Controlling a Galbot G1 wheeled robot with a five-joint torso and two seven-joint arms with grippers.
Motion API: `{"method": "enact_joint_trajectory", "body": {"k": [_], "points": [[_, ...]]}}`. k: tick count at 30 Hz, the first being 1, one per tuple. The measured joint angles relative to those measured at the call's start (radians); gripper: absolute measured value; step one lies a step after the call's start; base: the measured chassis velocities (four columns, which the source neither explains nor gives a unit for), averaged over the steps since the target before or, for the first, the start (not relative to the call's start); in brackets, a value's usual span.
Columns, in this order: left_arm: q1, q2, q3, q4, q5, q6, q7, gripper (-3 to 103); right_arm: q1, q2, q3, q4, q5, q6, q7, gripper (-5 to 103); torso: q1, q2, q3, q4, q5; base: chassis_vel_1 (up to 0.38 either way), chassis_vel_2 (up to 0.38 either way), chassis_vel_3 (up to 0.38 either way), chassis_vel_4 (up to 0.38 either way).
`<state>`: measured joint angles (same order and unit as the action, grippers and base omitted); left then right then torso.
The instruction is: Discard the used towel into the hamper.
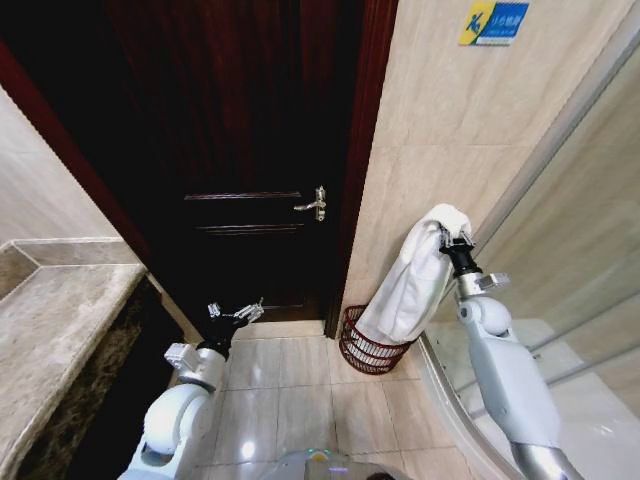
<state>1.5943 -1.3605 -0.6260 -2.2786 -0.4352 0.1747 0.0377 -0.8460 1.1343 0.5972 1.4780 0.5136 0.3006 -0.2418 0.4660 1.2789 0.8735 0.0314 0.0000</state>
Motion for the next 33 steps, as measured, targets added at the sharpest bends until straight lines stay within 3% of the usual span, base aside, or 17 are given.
{"method": "enact_joint_trajectory", "body": {"k": [18,20,33], "points": [[0.000,0.000,0.000,0.000,0.000,0.000,0.000,100,0.026,0.031,-0.029,-0.088,-0.025,0.046,-0.018,14,0.000,0.000,0.000,0.0000,-0.0001,0.000,0.000,0.000,0.000],[0.000,0.000,0.000,0.000,0.000,0.000,0.000,100,0.055,0.040,-0.044,-0.140,-0.015,0.102,-0.042,14,0.000,0.000,0.000,0.0000,0.0000,0.000,0.000,0.000,0.000],[0.000,0.000,0.000,0.000,0.000,0.000,0.000,100,0.078,0.062,-0.065,-0.202,0.008,0.176,-0.072,14,0.000,0.000,0.000,-0.0001,0.0000,0.000,0.000,0.000,0.000]]}}
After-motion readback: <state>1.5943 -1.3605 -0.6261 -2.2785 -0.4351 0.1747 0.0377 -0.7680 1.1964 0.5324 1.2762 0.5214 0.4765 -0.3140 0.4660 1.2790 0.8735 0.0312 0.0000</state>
